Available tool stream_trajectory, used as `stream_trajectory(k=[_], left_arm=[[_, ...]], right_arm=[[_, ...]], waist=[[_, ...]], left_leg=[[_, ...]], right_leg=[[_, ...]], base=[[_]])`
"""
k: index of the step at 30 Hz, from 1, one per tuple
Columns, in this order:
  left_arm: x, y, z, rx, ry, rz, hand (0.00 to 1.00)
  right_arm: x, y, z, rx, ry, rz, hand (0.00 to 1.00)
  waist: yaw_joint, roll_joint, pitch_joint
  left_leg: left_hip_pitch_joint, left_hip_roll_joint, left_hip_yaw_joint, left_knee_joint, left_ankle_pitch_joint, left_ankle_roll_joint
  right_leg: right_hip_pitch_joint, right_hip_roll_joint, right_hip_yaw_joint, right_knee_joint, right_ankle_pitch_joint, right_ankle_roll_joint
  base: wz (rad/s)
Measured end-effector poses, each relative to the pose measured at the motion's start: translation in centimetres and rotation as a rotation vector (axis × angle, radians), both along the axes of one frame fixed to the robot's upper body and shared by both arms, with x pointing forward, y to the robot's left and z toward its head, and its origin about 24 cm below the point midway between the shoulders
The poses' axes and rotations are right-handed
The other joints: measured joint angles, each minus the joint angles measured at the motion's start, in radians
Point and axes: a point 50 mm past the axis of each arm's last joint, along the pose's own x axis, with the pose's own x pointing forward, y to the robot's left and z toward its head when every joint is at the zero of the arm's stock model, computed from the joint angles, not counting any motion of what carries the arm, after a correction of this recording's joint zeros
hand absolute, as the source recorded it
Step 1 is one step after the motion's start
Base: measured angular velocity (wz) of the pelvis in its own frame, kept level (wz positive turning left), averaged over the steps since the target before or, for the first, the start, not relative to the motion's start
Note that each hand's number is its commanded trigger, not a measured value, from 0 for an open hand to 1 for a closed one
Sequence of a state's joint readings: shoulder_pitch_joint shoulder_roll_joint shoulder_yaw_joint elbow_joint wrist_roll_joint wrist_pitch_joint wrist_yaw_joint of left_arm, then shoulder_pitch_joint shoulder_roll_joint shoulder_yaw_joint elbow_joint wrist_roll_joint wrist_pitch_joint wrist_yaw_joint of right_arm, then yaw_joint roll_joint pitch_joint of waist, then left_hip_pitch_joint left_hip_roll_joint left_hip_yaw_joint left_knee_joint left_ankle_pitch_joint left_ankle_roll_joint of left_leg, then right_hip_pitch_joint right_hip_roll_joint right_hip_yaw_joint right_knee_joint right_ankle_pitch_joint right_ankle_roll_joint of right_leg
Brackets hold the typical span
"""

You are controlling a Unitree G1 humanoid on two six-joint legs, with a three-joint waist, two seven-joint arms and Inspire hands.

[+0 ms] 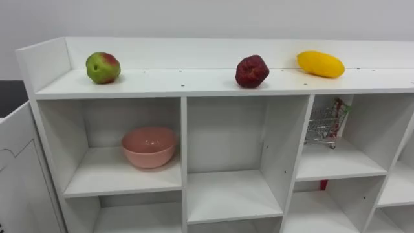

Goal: Arrange fruit in the closet

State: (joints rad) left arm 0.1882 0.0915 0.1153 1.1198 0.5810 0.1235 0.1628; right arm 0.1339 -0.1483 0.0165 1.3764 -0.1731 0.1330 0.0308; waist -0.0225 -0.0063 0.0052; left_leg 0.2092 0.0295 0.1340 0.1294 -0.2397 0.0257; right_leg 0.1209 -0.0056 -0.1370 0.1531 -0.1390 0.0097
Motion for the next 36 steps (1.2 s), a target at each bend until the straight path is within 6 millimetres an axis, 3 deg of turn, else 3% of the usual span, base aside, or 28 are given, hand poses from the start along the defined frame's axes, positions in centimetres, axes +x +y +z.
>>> stream_trajectory(k=[13,20,23,26,27,31,32,36], left_arm=[[0.1,-0.1,0.0,-0.017,0.005,-0.003,0.0],[0.6,0.1,0.1,-0.001,-0.062,0.033,0.0],[1.6,0.8,0.5,0.011,-0.107,0.027,0.0],[3.1,1.7,1.0,0.019,-0.183,0.047,0.0],[3.3,1.7,1.0,0.018,-0.193,0.051,0.0],[4.7,1.7,1.4,0.011,-0.259,0.045,0.0],[4.8,1.5,1.4,0.007,-0.264,0.034,0.0],[5.5,0.8,1.6,-0.021,-0.305,0.032,0.0]], right_arm=[[0.4,0.0,0.0,0.008,-0.019,-0.016,0.0],[2.6,-1.0,0.3,-0.088,-0.187,-0.283,0.0],[5.8,-2.1,0.9,-0.13,-0.359,-0.379,0.0],[11.3,-3.7,3.0,-0.186,-0.634,-0.478,0.0],[12.3,-3.9,3.5,-0.199,-0.69,-0.483,0.0],[18.0,-4.5,8.6,-0.247,-1.062,-0.475,0.0],[19.5,-4.0,10.3,-0.242,-1.159,-0.448,0.0],[22.3,-2.9,15.3,-0.221,-1.425,-0.393,0.0]], waist=[[-0.004,-0.004,-0.0005],[-0.005,-0.002,0.0002],[-0.012,-0.001,0.0018],[-0.023,0.001,-0.0002],[-0.024,0.002,-0.0011],[-0.021,0.015,-0.0046],[-0.021,0.012,-0.0006],[-0.022,0.006,0.0004]], left_leg=[[-0.006,-0.001,0.0,0.0,-0.001,0.0],[-0.003,-0.002,0.0,0.005,-0.001,0.0],[-0.007,-0.002,0.001,0.003,-0.001,0.001],[-0.01,-0.005,0.002,0.004,-0.001,0.001],[-0.011,-0.005,0.003,0.005,-0.001,0.001],[-0.025,-0.006,0.013,0.005,-0.001,0.001],[-0.028,-0.005,0.01,0.006,-0.001,0.001],[-0.033,-0.005,0.009,0.006,-0.001,0.001]], right_leg=[[-0.006,0.0,0.0,0.001,0.0,0.0],[-0.002,-0.002,0.0,0.0,-0.001,0.001],[-0.006,-0.002,0.001,0.002,-0.001,0.001],[-0.011,-0.001,0.004,0.002,-0.001,0.001],[-0.013,-0.001,0.006,0.002,-0.001,0.001],[-0.037,0.005,0.024,0.002,0.0,0.0],[-0.041,0.007,0.027,0.002,0.0,0.0],[-0.042,0.007,0.026,-0.002,0.0,0.0]], base=[[0.0],[0.0],[0.0],[-0.02],[-0.1],[-0.1],[-0.17],[-0.02]])
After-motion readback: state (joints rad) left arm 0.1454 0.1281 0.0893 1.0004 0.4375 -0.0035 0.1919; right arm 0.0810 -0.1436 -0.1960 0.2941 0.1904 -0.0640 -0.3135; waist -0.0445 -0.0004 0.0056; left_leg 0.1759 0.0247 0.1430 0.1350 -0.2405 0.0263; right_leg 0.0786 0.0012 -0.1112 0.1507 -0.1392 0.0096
